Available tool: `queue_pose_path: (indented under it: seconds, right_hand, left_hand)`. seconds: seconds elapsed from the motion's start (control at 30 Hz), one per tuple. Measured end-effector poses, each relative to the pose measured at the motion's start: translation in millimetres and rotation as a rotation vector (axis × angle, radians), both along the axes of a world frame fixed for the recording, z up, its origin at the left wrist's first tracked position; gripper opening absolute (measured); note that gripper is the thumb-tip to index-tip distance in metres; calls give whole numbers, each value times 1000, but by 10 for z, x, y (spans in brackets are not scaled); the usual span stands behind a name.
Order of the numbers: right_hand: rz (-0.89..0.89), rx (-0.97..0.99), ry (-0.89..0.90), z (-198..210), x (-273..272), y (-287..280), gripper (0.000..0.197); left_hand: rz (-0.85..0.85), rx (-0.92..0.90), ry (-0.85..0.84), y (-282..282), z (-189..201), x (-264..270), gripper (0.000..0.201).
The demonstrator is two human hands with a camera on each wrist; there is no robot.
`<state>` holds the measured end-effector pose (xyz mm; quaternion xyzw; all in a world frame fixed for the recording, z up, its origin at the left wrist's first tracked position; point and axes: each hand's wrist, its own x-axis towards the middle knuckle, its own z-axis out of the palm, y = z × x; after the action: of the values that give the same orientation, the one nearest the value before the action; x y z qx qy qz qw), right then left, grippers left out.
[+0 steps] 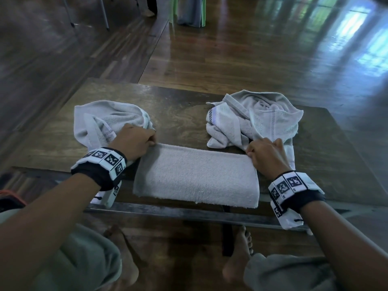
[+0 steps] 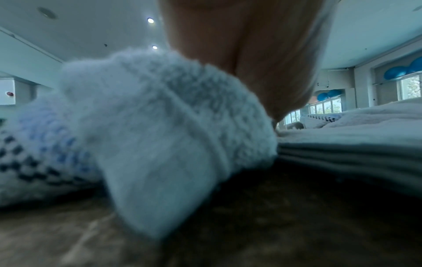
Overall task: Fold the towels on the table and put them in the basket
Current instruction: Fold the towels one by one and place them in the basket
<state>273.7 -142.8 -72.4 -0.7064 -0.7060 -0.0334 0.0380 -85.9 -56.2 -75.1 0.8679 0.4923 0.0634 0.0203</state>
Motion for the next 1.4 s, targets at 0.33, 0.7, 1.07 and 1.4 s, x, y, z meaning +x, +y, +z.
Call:
queue_pose_path:
  seconds: [0.33, 0.7, 1.07, 1.4]
  right_hand:
    - [88, -29, 149, -32, -567, -322, 25]
    - [145, -315, 215, -83, -731, -284, 48]
    - [-18, -198, 86, -16, -93, -57, 35]
    - [18, -258, -86, 27, -54, 87, 33]
  left_hand:
    - [-144, 100, 72, -677, -130, 542, 42]
    - [6, -125, 268, -299, -211, 595, 65]
    - [-314, -51, 31, -887, -107, 1101, 49]
    - [-406, 116, -106, -1226, -331, 1662, 47]
